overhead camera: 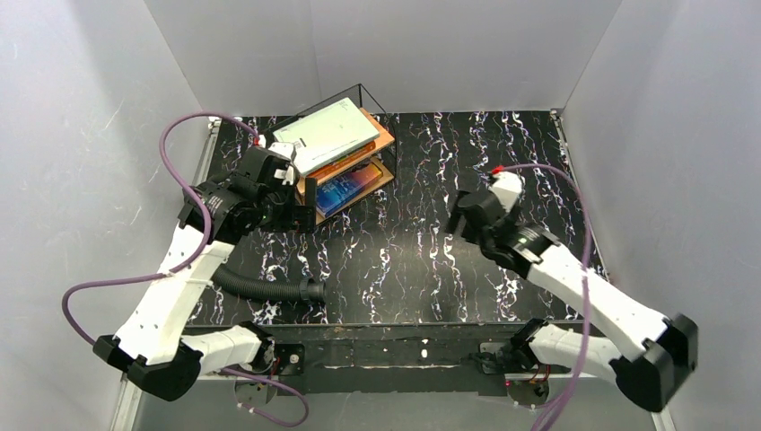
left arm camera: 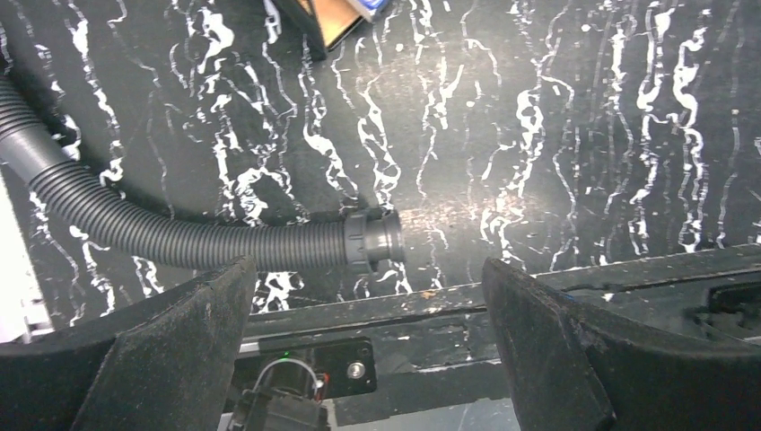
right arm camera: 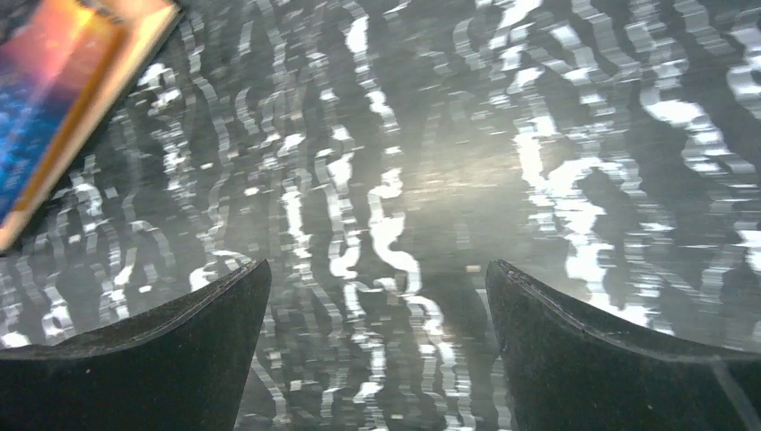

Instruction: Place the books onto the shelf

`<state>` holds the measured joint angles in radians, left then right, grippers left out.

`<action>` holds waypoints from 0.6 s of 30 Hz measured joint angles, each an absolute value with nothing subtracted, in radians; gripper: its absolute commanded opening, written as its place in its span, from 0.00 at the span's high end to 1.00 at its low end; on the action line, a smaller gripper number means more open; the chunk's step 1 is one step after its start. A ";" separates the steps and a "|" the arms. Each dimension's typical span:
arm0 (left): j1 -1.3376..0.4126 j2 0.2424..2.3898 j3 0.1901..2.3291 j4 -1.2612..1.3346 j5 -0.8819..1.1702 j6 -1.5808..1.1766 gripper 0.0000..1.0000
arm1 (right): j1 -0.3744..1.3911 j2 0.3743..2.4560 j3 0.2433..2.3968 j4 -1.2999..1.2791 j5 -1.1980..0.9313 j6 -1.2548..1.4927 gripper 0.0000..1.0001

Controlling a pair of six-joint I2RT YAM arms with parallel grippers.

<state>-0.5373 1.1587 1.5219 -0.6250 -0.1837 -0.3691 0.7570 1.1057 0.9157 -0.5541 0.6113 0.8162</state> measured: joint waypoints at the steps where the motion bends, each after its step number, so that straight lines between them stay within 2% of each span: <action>1: -0.536 1.159 1.525 -0.636 -0.200 -0.366 0.02 | 0.740 1.059 0.906 -0.592 0.631 0.785 0.02; 7: -0.533 1.148 1.514 -0.688 -0.300 -0.370 0.02 | 0.534 0.865 0.894 -0.682 0.604 0.595 0.02; 12: -0.531 1.142 1.477 -0.736 -0.350 -0.413 0.02 | 0.343 0.847 0.929 -0.685 0.408 0.476 0.02; 18: -0.530 1.142 1.405 -0.755 -0.357 -0.443 0.02 | 0.205 0.852 0.940 -0.676 0.164 0.451 0.02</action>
